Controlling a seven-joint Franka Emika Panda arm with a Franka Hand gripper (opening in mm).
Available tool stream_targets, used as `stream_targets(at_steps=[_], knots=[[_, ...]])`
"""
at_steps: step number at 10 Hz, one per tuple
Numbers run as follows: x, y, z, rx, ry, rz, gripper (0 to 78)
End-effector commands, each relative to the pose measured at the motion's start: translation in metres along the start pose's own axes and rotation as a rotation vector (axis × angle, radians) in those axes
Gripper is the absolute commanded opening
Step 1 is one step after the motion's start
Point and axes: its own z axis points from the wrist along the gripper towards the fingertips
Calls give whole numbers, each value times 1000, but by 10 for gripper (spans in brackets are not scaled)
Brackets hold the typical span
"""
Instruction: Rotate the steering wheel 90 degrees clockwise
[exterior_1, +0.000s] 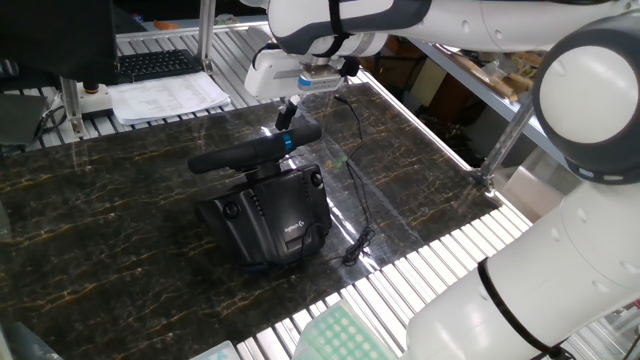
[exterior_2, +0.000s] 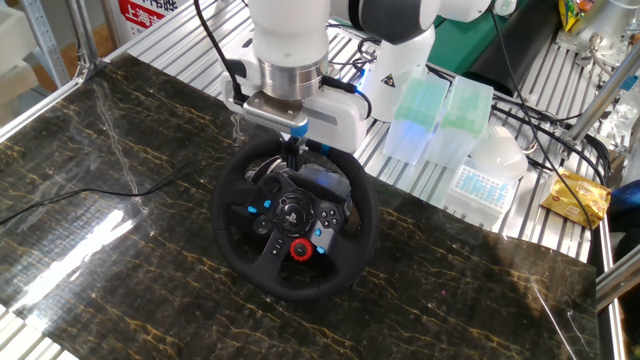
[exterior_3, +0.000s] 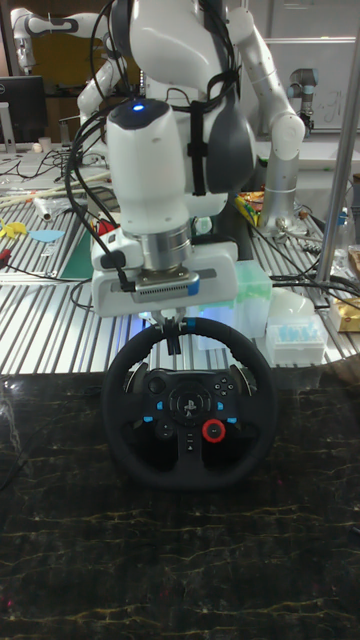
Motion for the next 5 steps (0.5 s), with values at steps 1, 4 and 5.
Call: stream_targets(at_steps=[1, 4, 5], knots=[[-1, 0, -1, 3, -1, 0, 0], [-2, 1, 1, 8, 2, 0, 0], [-2, 1, 1, 9, 2, 0, 0]])
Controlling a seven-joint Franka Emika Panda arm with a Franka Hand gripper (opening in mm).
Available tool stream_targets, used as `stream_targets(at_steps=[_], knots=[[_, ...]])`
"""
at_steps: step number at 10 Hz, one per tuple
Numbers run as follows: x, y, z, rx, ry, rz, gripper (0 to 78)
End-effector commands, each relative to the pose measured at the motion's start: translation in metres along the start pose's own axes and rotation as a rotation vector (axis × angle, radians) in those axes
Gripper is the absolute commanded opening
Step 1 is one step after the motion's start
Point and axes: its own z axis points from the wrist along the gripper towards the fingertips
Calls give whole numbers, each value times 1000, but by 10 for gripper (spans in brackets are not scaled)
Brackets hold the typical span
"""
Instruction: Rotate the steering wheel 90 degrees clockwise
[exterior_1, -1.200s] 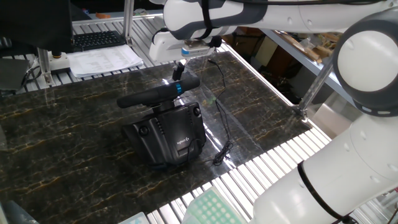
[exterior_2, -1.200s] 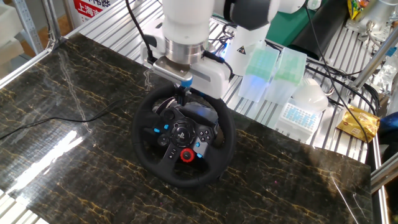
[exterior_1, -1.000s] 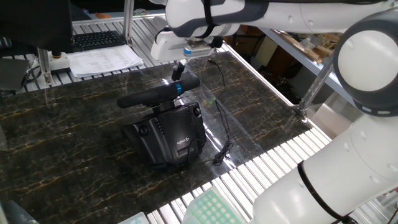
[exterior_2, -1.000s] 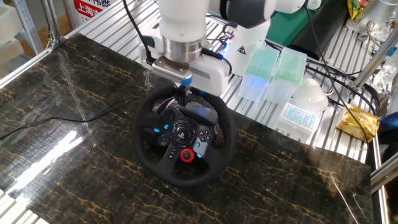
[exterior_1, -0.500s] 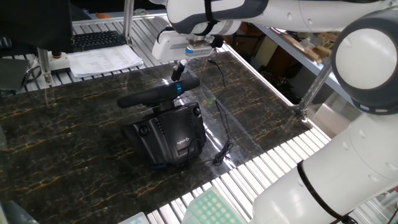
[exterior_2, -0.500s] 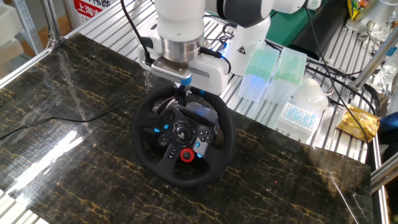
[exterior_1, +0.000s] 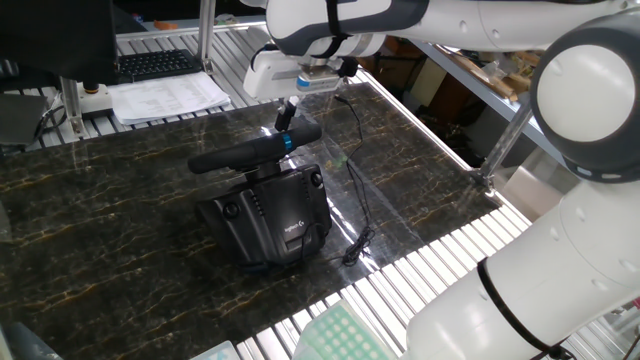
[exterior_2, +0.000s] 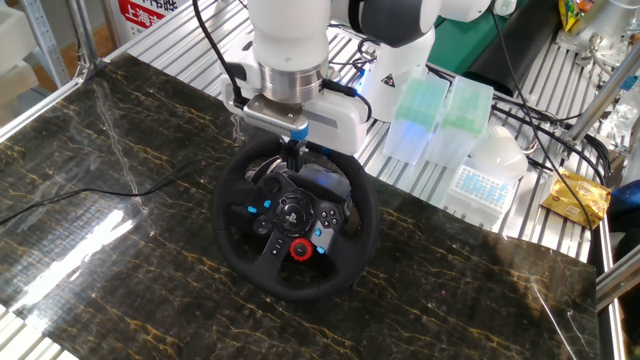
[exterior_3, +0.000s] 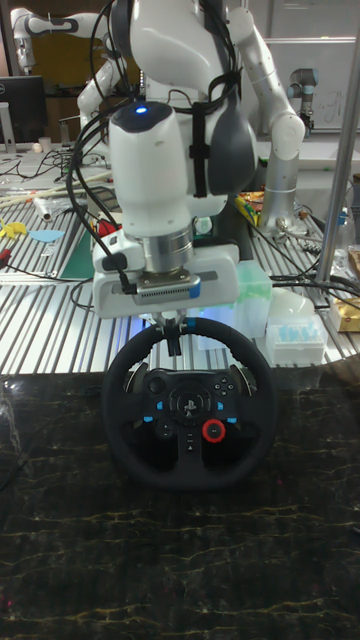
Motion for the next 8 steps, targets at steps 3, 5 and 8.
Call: stream_targets(at_steps=[3, 5, 8], knots=[[-1, 0, 0, 3, -4, 1, 0], [-2, 0, 2, 3, -6, 2, 0], [-3, 1, 3, 3, -6, 1, 0]])
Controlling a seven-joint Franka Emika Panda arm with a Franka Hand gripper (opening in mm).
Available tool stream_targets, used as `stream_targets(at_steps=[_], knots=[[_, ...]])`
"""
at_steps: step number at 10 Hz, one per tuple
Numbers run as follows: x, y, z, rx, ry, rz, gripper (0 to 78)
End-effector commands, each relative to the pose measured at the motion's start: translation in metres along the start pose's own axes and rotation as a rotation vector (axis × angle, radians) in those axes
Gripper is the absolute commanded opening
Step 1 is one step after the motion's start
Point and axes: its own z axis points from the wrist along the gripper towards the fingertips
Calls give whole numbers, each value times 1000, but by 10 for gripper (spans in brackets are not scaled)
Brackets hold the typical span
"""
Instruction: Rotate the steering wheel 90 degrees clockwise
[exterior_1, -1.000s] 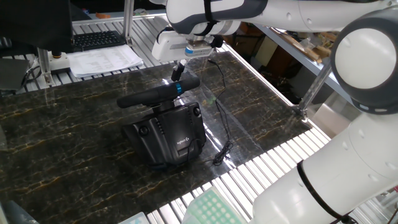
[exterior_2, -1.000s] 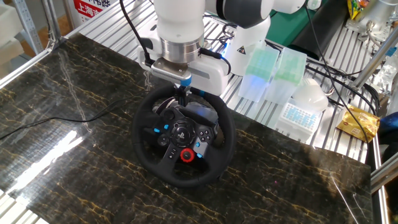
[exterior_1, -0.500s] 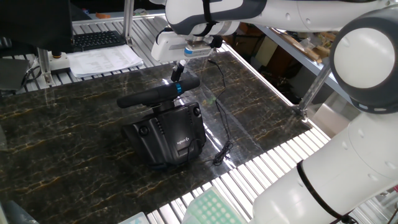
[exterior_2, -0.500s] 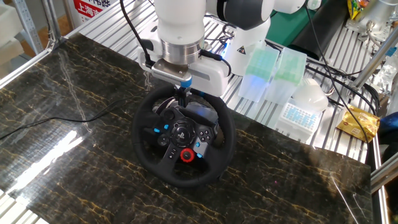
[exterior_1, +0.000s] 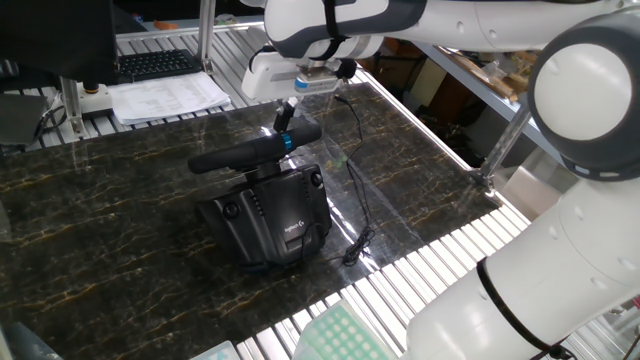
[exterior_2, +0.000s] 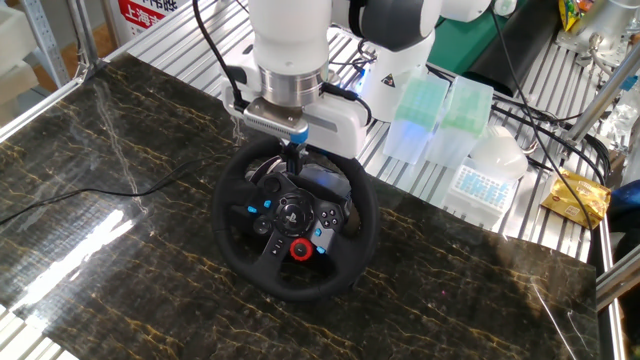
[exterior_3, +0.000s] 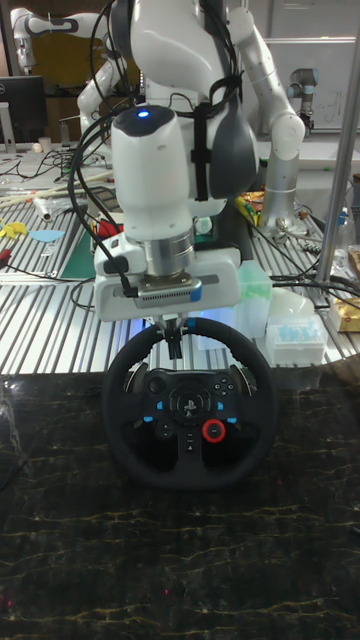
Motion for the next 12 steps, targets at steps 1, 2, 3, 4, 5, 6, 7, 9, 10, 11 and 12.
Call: stream_targets(at_steps=[1, 2, 3, 4, 5, 6, 7, 9, 10, 11, 12], knots=[[-2, 0, 0, 0, -3, -3, 0], [-3, 0, 1, 0, -4, -4, 0], [-3, -1, 0, 1, -4, -6, 0], [-4, -1, 0, 3, -5, -7, 0], [-5, -2, -1, 5, -4, -8, 0], [-5, -3, -1, 6, -4, -9, 0], [-7, -4, -3, 11, -3, -11, 0], [-7, -5, -3, 15, -2, -11, 0], [-8, -5, -3, 33, 4, -7, 0], [-8, -5, -3, 33, 4, -7, 0], [-10, 1, 1, 78, 18, -4, 0]])
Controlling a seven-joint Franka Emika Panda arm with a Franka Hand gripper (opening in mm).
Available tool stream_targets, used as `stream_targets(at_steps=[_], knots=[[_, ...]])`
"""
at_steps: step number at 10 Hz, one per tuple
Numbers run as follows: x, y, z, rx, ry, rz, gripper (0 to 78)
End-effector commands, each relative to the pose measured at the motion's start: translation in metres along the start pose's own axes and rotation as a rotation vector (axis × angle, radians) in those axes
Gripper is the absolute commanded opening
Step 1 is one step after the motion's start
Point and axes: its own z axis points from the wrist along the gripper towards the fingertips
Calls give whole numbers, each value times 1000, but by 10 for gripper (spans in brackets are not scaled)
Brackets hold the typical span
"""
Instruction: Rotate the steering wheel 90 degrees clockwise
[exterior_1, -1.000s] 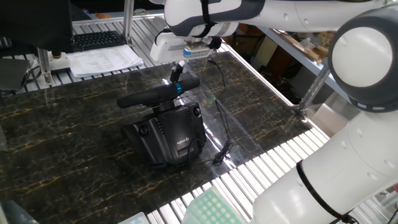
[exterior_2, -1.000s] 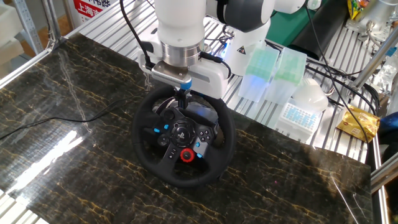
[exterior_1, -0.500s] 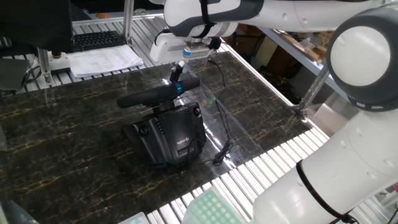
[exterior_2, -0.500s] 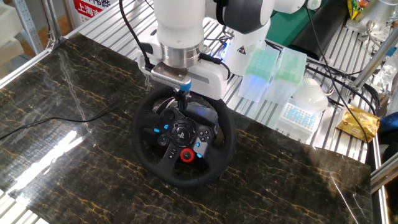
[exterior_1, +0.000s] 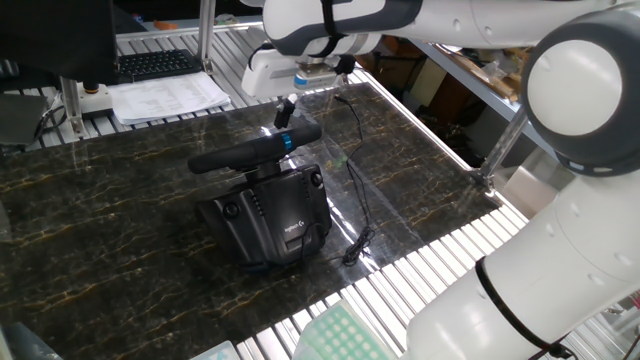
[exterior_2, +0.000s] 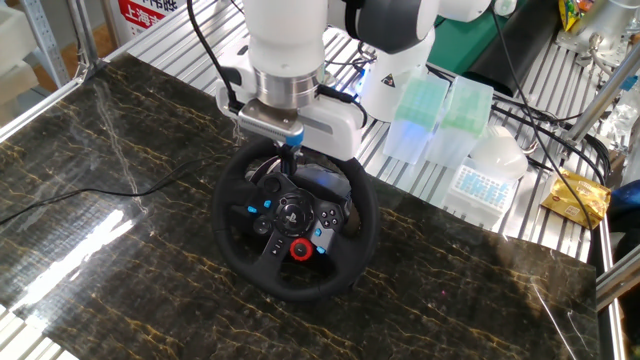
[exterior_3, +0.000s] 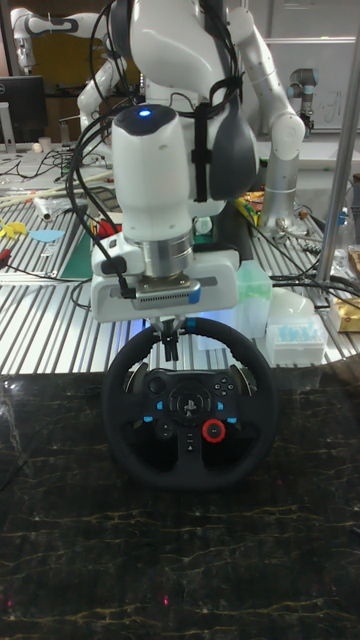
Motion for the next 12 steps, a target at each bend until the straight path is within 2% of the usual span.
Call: stream_targets(at_steps=[1, 7, 8, 10, 11, 12], knots=[[-4, 9, 4, 79, 25, 7, 0], [-13, 4, -7, 62, 36, -10, 0], [-13, 4, -7, 59, 72, -10, 0], [-12, 7, -9, 57, 96, -3, 0], [-11, 9, -10, 60, 120, 6, 0], [-11, 10, -10, 61, 124, 12, 0]])
